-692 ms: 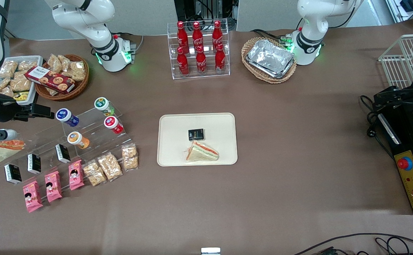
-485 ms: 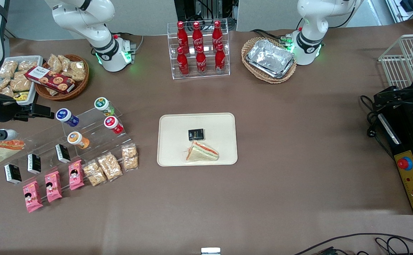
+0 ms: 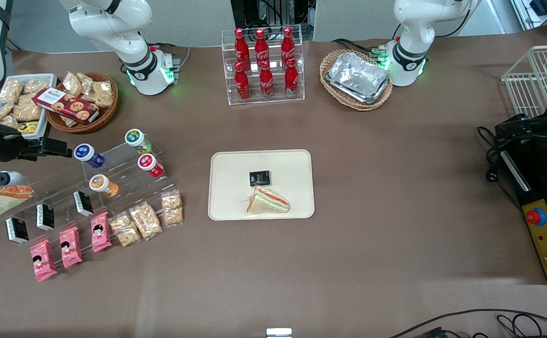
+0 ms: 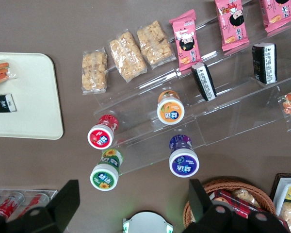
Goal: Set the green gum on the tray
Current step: 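Move the right gripper toward the gum bottles on the acrylic rack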
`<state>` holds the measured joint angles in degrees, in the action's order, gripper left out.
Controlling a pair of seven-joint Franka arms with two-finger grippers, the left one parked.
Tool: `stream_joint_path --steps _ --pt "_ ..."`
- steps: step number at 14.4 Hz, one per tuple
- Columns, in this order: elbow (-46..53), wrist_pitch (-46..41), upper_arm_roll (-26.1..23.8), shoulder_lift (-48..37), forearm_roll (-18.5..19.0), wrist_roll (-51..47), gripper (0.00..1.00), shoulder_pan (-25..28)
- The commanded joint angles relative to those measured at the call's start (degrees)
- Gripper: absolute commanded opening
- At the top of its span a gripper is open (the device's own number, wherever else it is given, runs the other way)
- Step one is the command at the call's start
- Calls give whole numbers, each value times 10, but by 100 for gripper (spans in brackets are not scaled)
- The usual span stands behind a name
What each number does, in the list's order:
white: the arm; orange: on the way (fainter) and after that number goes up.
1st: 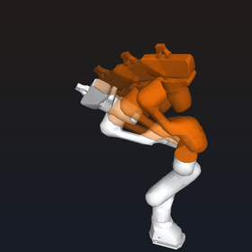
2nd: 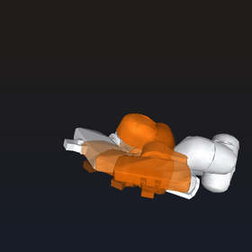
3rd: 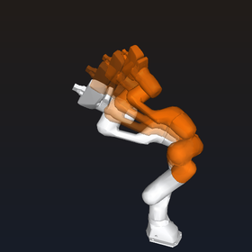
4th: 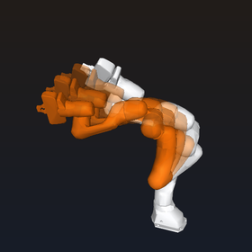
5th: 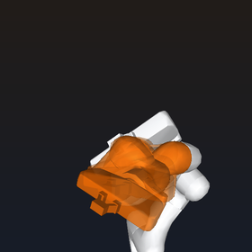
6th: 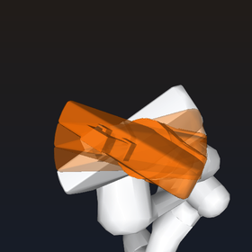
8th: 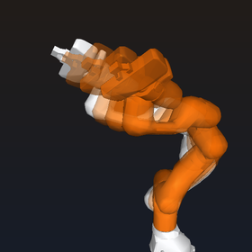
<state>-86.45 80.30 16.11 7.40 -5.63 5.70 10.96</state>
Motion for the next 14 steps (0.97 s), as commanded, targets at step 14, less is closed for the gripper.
stream_joint_path --steps 14 --pt "-129 -2 -11 -159 10 -3 100 12"
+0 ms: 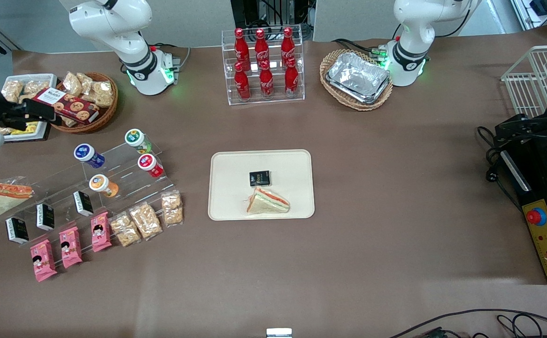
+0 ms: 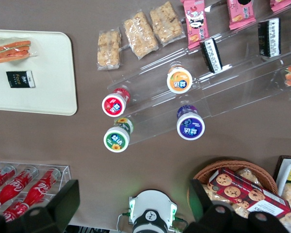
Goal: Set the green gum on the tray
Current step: 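Lower the open right gripper over the green-labelled gum bottle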
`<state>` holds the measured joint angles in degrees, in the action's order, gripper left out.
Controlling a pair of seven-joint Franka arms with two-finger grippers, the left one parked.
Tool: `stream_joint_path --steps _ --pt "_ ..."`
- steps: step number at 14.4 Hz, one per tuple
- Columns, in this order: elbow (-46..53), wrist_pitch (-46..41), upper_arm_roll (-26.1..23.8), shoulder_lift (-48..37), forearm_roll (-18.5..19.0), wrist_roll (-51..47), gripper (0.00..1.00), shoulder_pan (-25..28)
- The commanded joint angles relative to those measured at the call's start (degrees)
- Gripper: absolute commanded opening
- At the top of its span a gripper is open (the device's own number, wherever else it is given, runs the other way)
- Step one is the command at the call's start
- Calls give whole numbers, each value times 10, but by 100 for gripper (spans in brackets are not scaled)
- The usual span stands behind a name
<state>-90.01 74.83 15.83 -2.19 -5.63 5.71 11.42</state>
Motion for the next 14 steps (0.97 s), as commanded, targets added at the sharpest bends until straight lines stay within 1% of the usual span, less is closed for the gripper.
stream_joint_path --steps 1,2,6,9,11,14 --pt "-115 64 -16 -78 20 -4 100 8" --pt "-138 79 -22 -92 26 -5 100 7" --pt "-235 144 -35 -149 26 -20 100 7" --pt "-275 173 -52 -166 30 -42 100 5" --pt "-292 185 -54 -170 32 -45 100 5" --pt "-357 242 -61 -195 31 -62 100 6"
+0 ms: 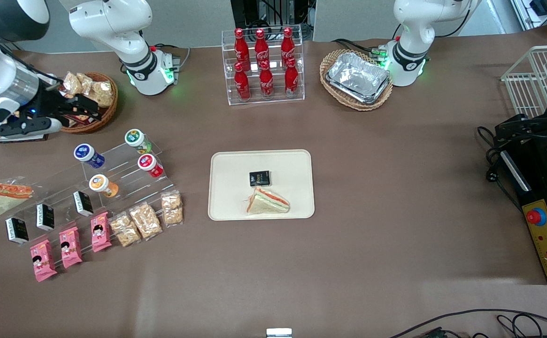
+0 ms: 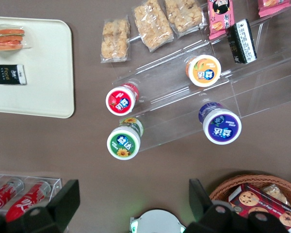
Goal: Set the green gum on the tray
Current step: 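Lower the open right gripper over the green-labelled gum bottle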
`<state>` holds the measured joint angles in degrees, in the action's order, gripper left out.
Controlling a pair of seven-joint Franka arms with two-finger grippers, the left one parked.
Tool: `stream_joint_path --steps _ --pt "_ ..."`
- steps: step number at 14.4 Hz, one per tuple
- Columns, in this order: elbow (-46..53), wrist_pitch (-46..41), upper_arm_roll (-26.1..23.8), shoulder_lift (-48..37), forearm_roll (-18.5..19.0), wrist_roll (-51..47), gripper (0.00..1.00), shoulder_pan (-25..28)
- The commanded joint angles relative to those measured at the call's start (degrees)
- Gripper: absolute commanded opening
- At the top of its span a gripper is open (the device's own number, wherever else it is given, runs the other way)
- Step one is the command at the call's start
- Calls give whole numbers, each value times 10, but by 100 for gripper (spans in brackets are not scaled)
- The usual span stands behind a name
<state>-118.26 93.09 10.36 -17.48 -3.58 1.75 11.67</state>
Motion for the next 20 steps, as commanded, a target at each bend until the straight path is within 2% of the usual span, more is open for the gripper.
stream_joint_path --steps 1,5,15,20 --pt "-98 78 -9 -51 10 -23 100 4" --pt "-129 108 -15 -53 11 -23 100 2" --pt "-242 259 -21 -44 9 -35 100 7" --pt "-293 324 -32 -37 8 -66 100 33"
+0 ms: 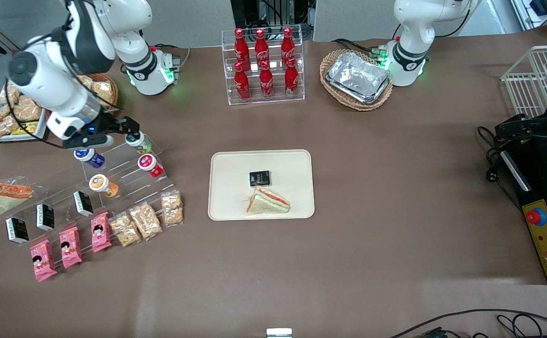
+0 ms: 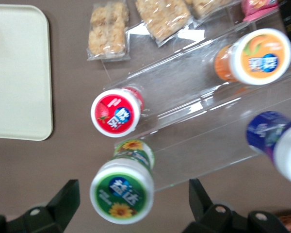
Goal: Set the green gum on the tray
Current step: 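Lower the open right gripper over the green-labelled gum bottle, then close the right gripper on the green-labelled gum bottle's cap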
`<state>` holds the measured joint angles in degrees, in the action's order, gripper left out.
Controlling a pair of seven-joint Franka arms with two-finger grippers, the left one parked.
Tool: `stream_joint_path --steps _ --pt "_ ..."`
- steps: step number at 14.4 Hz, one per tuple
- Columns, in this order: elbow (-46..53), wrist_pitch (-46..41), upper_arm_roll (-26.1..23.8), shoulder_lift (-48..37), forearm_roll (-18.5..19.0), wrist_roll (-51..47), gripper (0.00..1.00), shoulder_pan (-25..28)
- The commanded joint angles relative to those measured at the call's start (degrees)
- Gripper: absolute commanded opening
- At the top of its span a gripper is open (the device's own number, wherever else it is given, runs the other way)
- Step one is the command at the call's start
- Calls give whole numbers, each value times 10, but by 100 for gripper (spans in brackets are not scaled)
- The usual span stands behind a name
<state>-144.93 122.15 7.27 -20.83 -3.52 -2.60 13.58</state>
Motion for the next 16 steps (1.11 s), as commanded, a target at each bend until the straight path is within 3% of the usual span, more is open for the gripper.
stream_joint_path --steps 1,4,8,9,13,16 --pt "-35 41 -2 0 7 -22 100 14" --pt "-54 60 -2 3 7 -22 95 16" --pt "-49 56 -2 5 8 -22 62 18" --pt "-48 55 -2 5 8 -22 58 17" --pt "-28 35 -1 3 8 -12 55 15" --pt "31 -43 1 4 10 -6 55 14"
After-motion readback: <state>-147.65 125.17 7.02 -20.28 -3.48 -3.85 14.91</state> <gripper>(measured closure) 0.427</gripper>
